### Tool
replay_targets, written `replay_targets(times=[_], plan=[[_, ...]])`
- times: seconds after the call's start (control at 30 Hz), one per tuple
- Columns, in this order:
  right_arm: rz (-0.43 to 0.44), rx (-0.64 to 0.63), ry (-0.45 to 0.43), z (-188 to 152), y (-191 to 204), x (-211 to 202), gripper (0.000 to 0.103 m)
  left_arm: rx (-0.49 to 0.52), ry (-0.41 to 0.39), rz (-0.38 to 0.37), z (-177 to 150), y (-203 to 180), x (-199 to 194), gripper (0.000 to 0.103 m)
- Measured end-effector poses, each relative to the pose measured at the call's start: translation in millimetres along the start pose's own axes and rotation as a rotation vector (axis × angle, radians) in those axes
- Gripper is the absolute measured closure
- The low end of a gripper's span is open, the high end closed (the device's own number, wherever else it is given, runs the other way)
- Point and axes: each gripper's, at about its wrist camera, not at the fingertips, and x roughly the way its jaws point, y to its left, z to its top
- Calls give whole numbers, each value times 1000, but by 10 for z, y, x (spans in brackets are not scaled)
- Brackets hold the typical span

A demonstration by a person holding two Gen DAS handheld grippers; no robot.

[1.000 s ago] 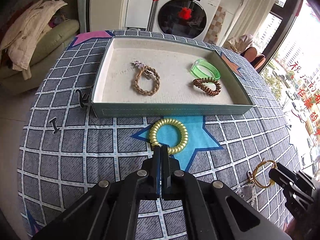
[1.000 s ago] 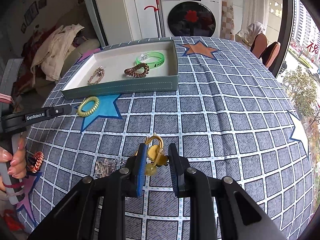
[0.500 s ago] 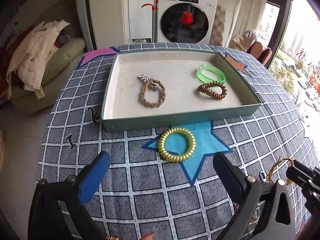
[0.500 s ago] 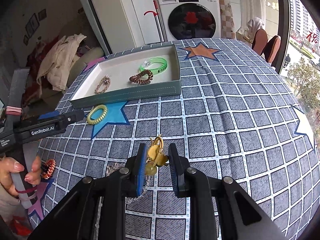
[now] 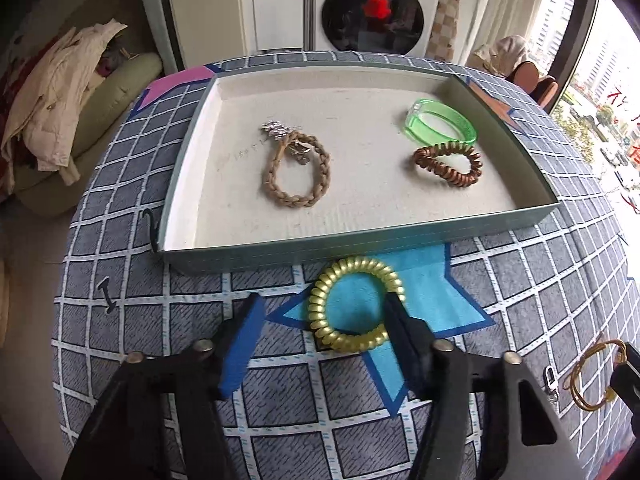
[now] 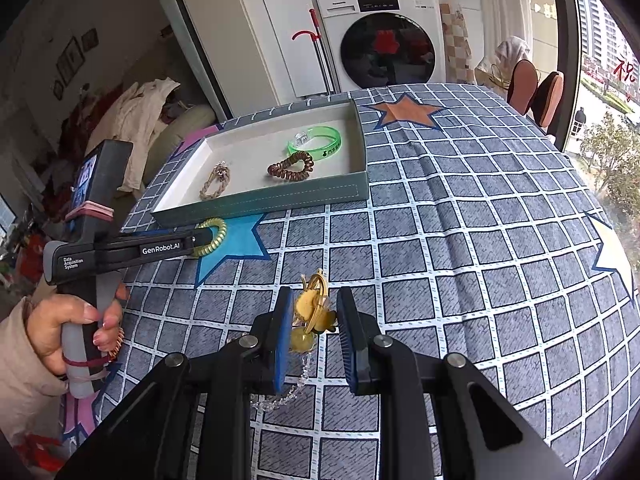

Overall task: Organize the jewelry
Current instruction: 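Grasp the yellow coil bracelet with the left tool while the right tool lifts the gold chain, then carry the yellow coil bracelet and gold chain into the tray and open both tools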

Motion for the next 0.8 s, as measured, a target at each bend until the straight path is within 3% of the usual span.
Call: replay_targets(times=[0.03,0.27,0.33,0.37,0.73,0.8], plan=[[1,1,0,6,-1,0,79,11,28,14,-14,-27,44,44],[8,10,3,17,1,13,79,52,-3,28,56,-88,-19,44],[10,12,5,22,8,23,79,68,-7,14,64,-140,-34,57],[12,12,6,24,11,24,79,75,-11,10,19,-178,-55,74],[36,6,-15,353,45,29,79,26,-108,-119,-248,-100,-451,74],[44,0,-19,481,78,75,79,27,-135,-123,-81,-107,-581,74]])
